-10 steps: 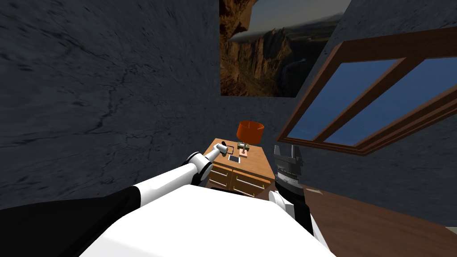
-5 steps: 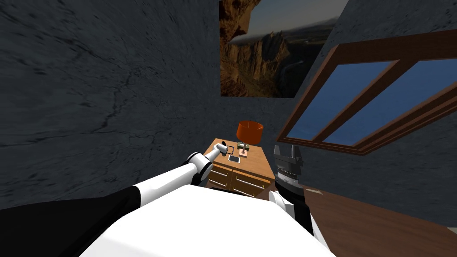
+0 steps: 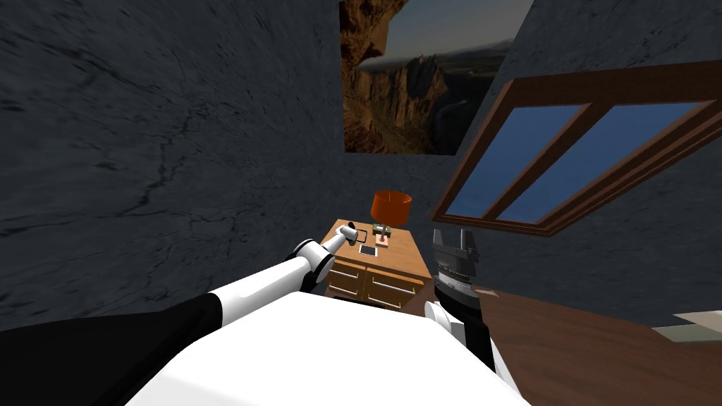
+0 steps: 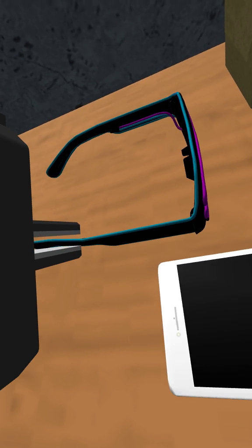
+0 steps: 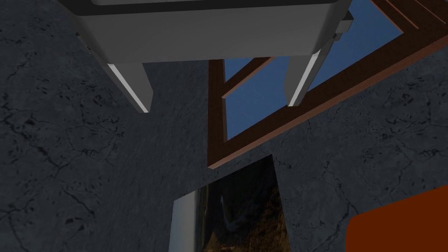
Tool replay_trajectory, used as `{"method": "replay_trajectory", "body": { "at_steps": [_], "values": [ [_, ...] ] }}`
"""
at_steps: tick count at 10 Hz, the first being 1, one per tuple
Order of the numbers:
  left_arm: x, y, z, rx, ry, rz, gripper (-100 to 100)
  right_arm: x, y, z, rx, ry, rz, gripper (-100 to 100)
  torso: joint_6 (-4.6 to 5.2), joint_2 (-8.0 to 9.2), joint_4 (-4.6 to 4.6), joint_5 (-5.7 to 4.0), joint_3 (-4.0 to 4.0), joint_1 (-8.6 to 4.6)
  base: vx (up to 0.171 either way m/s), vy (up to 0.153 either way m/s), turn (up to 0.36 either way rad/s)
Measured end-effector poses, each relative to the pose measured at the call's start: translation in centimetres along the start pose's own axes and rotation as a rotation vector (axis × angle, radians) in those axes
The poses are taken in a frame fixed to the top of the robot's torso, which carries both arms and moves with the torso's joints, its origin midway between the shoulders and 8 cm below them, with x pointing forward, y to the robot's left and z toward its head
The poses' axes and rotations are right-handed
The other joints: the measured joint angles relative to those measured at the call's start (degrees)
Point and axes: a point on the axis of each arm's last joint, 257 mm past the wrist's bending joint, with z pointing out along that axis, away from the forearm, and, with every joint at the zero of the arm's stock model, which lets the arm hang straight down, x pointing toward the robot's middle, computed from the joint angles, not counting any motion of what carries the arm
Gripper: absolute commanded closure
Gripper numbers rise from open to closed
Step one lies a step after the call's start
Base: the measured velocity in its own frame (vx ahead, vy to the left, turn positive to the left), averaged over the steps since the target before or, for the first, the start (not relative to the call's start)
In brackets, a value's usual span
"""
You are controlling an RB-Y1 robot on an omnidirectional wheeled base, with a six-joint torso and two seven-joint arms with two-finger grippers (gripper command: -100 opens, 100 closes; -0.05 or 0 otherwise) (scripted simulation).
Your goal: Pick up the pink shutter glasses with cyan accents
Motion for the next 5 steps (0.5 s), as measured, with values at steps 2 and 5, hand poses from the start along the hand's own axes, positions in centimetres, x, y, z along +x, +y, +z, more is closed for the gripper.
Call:
{"method": "replay_trajectory", "body": {
  "at_steps": [2, 5],
  "values": [
    [-1.0, -0.3, -0.2, -0.001, -0.01, -0.022, 100, 0.0, 0.0, 0.0, 0.0, 0.0, 0.0, 0, -0.03, 0.08, 0.01, 0.0, 0.05, 0.02, -0.054, 0.026, -0.148],
    [-3.0, -0.9, -0.4, 0.002, -0.03, -0.061, 0, 0.0, 0.0, 0.0, 0.0, 0.0, 0.0, 0, -0.07, 0.13, 0.03, -0.01, 0.08, 0.0, -0.05, 0.018, -0.103]
  ]
}}
